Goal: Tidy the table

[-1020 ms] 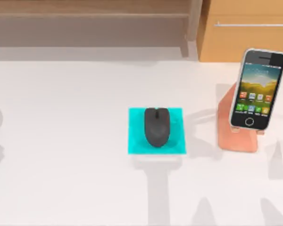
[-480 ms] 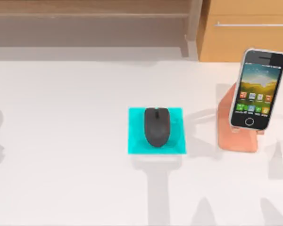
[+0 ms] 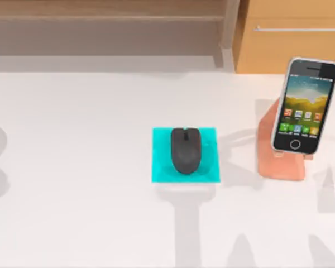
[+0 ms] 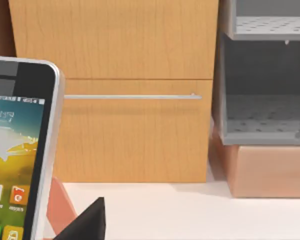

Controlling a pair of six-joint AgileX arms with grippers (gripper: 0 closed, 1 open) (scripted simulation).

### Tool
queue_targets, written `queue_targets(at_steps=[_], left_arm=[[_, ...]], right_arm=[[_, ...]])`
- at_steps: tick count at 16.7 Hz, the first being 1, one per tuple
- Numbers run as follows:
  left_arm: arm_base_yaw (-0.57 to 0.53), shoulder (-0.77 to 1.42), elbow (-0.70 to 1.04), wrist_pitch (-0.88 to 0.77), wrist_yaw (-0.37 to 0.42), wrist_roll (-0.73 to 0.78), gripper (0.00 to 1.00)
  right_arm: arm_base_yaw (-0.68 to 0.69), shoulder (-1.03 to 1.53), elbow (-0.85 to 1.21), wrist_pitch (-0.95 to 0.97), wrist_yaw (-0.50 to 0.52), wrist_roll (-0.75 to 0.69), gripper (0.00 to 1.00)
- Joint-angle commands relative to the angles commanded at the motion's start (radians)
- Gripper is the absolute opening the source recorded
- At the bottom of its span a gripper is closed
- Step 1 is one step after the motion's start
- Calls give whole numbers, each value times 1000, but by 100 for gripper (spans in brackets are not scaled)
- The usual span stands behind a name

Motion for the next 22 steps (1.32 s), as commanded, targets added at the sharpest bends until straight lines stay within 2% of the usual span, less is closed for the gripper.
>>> queue_targets(at_steps=[6, 10, 13, 15, 17, 19, 22], left_arm=[[-96, -86, 81, -41, 82, -59, 0], [-234, -159, 176, -156, 116, -131, 0], [-363, -203, 271, -266, 102, -182, 0], [-455, -220, 344, -344, 59, -207, 0], [-549, -225, 425, -424, -18, -223, 0], [-643, -212, 511, -505, -133, -230, 0], [-779, -167, 638, -625, -358, -223, 0]], right_arm=[[0, 0, 0, 0, 0, 0, 100], [0, 0, 0, 0, 0, 0, 100], [0, 0, 0, 0, 0, 0, 100], [0, 0, 0, 0, 0, 0, 100], [0, 0, 0, 0, 0, 0, 100], [0, 0, 0, 0, 0, 0, 100], [0, 0, 0, 0, 0, 0, 100]])
